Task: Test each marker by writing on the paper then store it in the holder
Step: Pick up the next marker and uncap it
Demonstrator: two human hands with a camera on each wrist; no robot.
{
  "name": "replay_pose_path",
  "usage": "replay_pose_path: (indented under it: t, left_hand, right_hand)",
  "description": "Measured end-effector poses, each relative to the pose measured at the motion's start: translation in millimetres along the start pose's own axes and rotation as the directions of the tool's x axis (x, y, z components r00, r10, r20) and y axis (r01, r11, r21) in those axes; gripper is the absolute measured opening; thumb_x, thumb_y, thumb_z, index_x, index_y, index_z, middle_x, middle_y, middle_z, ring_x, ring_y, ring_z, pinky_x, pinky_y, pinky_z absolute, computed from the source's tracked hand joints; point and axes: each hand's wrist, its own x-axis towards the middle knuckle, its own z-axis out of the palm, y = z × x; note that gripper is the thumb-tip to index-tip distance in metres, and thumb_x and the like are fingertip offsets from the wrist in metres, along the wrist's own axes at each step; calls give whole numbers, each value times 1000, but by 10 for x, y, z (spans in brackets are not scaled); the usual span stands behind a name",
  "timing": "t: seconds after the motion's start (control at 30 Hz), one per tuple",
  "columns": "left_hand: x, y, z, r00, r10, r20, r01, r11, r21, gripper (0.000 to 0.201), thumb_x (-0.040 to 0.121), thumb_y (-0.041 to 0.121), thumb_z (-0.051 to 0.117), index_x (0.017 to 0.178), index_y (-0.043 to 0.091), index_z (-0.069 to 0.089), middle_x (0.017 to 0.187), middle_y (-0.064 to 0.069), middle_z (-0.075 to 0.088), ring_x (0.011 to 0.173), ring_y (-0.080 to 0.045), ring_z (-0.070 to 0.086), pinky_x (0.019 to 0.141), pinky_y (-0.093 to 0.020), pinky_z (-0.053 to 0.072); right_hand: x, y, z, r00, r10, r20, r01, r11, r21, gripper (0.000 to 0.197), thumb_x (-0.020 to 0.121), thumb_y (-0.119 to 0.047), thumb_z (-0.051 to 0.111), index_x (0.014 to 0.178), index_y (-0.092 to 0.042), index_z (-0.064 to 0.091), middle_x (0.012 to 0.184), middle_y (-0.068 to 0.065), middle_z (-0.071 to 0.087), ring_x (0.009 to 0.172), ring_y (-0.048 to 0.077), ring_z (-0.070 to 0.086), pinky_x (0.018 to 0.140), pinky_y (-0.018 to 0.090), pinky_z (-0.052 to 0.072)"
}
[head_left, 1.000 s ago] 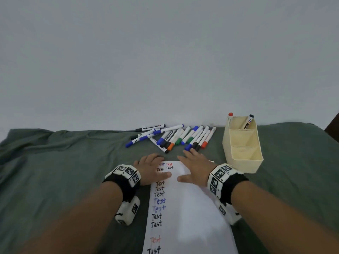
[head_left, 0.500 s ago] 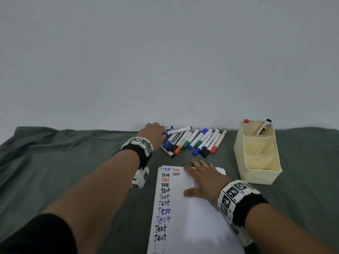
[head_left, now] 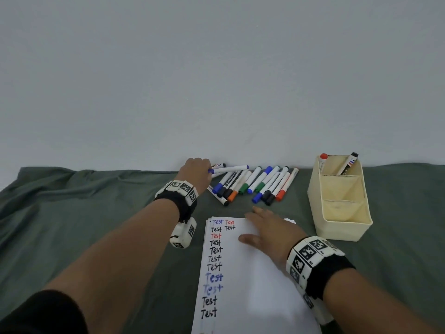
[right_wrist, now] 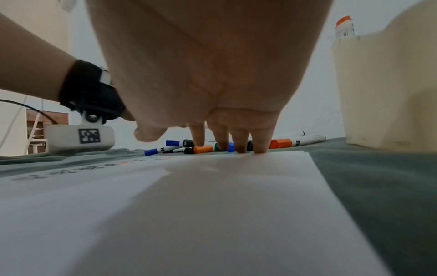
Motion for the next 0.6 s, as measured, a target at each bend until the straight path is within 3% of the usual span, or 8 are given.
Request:
replay_pose_path:
  t: [0.13,0.2,0.27,0.3,0.37,0.47,0.53,0.6]
  left_hand:
    - [-321,-44,-207,991,123,-44,-129,975,-183,14,93,22,60,103,16,67,93,-1,63,89,-18,56,79,-27,44]
    - [-543,9,-301,972,225,-74,-237,940,-246,11,91,20,63,98,16,69,89,2,62,84,-15,54,81,-29,45]
    - [-774,81,-370,943,315,-107,-333,906,-263,10,88,20,66,96,17,70,88,5,62,83,-12,51,83,-30,45]
    - [-883,121,-396,930,348,-120,-368,891,-267,11,88,20,66,97,18,70,89,6,62,85,-10,51,83,-28,44]
    - [-1079,199,-437,914,378,-146,-405,870,-280,11,89,22,64,99,21,67,92,9,59,89,-8,49,85,-23,41]
    - [-1293,331,-502,937,329,-116,-349,873,-341,7,92,33,53,97,28,54,89,15,54,83,-2,47,75,-21,42]
    - [-1357,413,-545,950,312,-31,-302,884,-357,15,94,43,46,100,31,52,82,14,56,76,-3,53,64,-22,44]
    - [-1383,459,-578,938,345,39,-321,905,-280,20,99,42,41,106,28,53,82,9,58,76,-9,57,67,-30,48]
  right_hand:
    - [-76,-61,-81,979,-15,-202,10,1000,-27,75,99,-58,46,160,-27,15,169,0,3,155,25,6,123,43,17]
    - [-120,-78,-127,922,-41,-385,3,995,-99,76,99,-48,53,159,-25,14,169,5,-1,155,32,3,124,49,17]
    - [-153,-86,-189,851,-94,-516,-28,974,-224,72,97,-38,56,158,-21,22,167,13,11,152,39,13,119,57,23]
    - [-169,-87,-216,832,-130,-539,-27,961,-274,63,98,-34,55,155,-19,32,162,14,27,147,40,26,115,57,29]
    - [-209,-92,-257,853,-167,-495,5,950,-312,41,100,-28,51,141,-21,49,134,6,59,120,30,53,98,46,46]
    - [-334,-138,-302,881,-135,-453,19,968,-252,35,97,-16,51,131,-25,52,104,-2,63,92,22,58,71,38,54]
    - [-425,-200,-346,875,-151,-461,33,967,-254,34,96,-16,50,128,-25,55,98,-2,61,88,23,57,66,38,53]
    - [-509,-260,-399,870,-187,-457,56,957,-284,34,97,-18,49,129,-26,55,97,-1,62,88,23,58,64,34,47]
